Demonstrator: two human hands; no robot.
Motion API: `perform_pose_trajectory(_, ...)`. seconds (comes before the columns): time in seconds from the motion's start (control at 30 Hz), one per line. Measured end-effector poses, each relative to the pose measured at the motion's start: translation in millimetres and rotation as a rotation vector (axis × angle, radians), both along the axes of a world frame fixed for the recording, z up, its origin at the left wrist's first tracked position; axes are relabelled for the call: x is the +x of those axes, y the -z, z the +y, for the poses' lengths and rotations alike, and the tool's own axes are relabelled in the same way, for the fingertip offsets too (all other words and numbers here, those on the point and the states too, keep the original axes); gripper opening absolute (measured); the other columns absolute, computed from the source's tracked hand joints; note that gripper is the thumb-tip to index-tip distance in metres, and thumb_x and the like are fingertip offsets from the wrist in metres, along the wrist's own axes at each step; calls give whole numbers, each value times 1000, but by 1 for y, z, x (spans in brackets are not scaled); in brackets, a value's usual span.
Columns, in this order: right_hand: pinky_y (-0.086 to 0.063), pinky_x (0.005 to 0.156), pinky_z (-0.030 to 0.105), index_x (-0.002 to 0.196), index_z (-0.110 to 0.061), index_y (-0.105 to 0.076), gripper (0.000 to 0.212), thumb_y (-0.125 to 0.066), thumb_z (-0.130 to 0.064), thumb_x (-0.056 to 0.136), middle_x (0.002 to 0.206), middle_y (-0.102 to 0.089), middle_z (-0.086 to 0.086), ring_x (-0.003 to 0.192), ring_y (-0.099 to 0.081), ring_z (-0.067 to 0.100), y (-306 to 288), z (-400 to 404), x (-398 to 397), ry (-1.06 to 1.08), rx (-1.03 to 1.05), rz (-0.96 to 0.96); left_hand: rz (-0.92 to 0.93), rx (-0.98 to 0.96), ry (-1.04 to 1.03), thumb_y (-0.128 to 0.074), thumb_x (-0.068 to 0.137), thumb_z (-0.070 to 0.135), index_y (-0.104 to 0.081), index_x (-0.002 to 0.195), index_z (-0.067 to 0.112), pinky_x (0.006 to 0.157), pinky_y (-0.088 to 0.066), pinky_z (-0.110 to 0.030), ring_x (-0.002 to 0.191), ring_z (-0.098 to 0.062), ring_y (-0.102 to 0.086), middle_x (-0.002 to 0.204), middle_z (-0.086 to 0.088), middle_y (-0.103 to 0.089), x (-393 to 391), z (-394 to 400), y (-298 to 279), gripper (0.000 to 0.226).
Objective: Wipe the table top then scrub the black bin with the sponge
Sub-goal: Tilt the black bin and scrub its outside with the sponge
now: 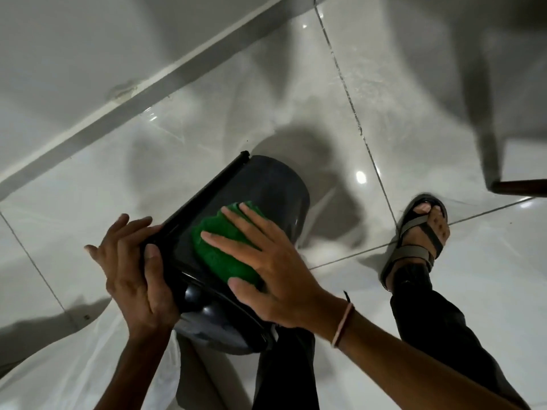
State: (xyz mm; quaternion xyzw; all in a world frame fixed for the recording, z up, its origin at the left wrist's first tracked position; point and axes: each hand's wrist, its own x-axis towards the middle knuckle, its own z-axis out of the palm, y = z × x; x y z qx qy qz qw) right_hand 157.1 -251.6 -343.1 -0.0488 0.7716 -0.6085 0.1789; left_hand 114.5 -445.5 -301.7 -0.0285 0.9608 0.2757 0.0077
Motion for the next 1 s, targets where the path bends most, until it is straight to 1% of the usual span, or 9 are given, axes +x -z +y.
perform_pose_trajectory(0.13, -23, 124, 64, 156, -37, -38, 71, -37, -52, 86, 171, -27, 11, 160, -19, 33, 70, 21, -38, 101, 235, -235, 20, -57, -2, -40, 100, 19, -65, 108, -6, 114, -20, -82, 134, -39, -50, 114, -27, -66, 18, 5, -2, 36)
perform_pose_trajectory(0.23, -24, 124, 60, 155, -35, -42, 81, -27, -58, 80, 167, -33, 16, 155, -26, 39, 97, 35, -77, 106, 333, -397, 22, -39, -31, -43, 100, 18, -67, 106, -5, 121, -12, -77, 136, -37, -52, 113, -25, -67, 14, 17, 0, 35)
perform_pose_trajectory(0.47, -7, 130, 59, 163, -36, -17, 80, -43, -42, 87, 175, -15, 13, 163, -5, 34, 27, 52, -11, -230, 354, -45, 48, -137, 211, -47, 101, 19, -73, 100, 1, 118, -8, -84, 122, -46, -61, 105, -24, -72, 31, 34, -4, 32)
perform_pose_trajectory(0.57, -6, 129, 62, 165, -28, -4, 82, -43, -50, 96, 176, -9, 5, 164, 0, 24, 28, 65, 17, -239, 352, -63, 94, -156, 337, -44, 106, 26, -71, 103, 9, 114, -12, -87, 120, -43, -60, 104, -28, -74, 47, 37, -5, 32)
perform_pose_trajectory(0.67, -15, 129, 58, 165, -22, -13, 84, -42, -63, 97, 176, -13, 2, 164, -4, 20, 35, 59, 26, -117, 259, -189, 108, -148, 364, -37, 109, 32, -67, 107, 14, 114, -15, -87, 122, -42, -57, 107, -28, -74, 61, 44, -9, 34)
perform_pose_trajectory(0.8, -27, 126, 55, 152, -37, -35, 67, -49, -66, 94, 174, -12, 4, 162, -6, 25, 48, 43, 19, 88, 246, -286, 38, 5, 156, -32, 112, 31, -77, 92, 4, 128, -17, -68, 121, -24, -62, 101, -18, -76, 68, 64, -25, 56)
perform_pose_trajectory(0.87, -34, 119, 41, 147, -39, -42, 63, -55, -63, 91, 171, -19, 4, 159, -19, 26, 49, 39, 14, 180, 243, -345, 8, 114, -69, -40, 111, 26, -74, 102, 13, 129, -29, -55, 128, -4, -62, 108, -11, -76, 66, 77, -35, 37)
perform_pose_trajectory(0.93, -35, 111, 21, 142, -34, -50, 61, -59, -59, 87, 161, -36, 4, 148, -38, 24, 45, 36, 17, 245, 247, -337, -10, 114, -316, -49, 106, 23, -63, 122, 30, 120, -43, -42, 137, -14, -59, 128, 5, -69, 66, 88, -39, 22)
perform_pose_trajectory(1.0, -35, 101, 5, 133, -26, -57, 53, -63, -49, 85, 144, -52, 3, 131, -52, 20, 39, 37, 26, 324, 229, -321, -63, 90, -462, -49, 103, 29, -45, 149, 27, 122, -40, -49, 143, -31, -51, 149, 10, -52, 69, 92, -36, 46)
